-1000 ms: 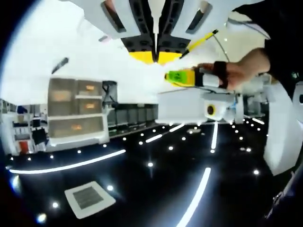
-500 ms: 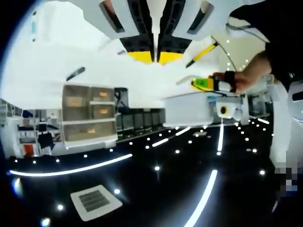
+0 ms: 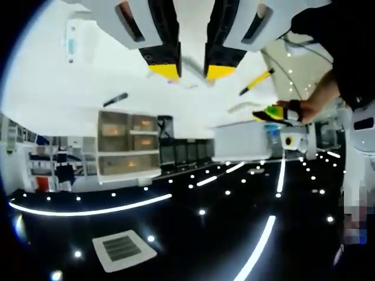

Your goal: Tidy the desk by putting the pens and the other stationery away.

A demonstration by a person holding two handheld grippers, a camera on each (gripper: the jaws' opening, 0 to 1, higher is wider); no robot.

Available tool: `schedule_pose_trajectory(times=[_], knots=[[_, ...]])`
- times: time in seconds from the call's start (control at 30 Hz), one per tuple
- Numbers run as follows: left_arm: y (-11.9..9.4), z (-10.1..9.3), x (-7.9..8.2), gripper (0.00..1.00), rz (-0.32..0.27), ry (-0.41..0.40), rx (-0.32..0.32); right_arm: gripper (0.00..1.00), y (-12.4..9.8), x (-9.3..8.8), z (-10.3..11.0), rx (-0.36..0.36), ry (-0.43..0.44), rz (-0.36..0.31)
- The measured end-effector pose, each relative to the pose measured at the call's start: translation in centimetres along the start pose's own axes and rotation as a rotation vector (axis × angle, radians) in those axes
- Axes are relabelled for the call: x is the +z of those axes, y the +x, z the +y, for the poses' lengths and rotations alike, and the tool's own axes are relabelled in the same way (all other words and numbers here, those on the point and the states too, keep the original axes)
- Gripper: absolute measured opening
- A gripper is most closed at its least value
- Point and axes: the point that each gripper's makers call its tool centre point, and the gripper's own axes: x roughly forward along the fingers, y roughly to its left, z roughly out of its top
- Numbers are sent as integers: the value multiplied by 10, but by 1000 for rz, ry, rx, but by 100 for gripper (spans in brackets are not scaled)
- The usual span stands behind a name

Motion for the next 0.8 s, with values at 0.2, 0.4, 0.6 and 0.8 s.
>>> schedule_pose_trajectory(times=[0.2,0.4,0.6,0.8], knots=[[-11,0,3,55,-34,-3,26,24,-11,-2,-6,-10,-26,7],[-18,-4,-10,59,8,11,23,31,-20,-8,-9,-26,-66,39],[-22,-5,-16,59,16,-1,26,34,-24,-11,-10,-33,-93,59],[-23,-7,-20,59,19,-3,24,36,-23,-8,-15,-45,-93,84]])
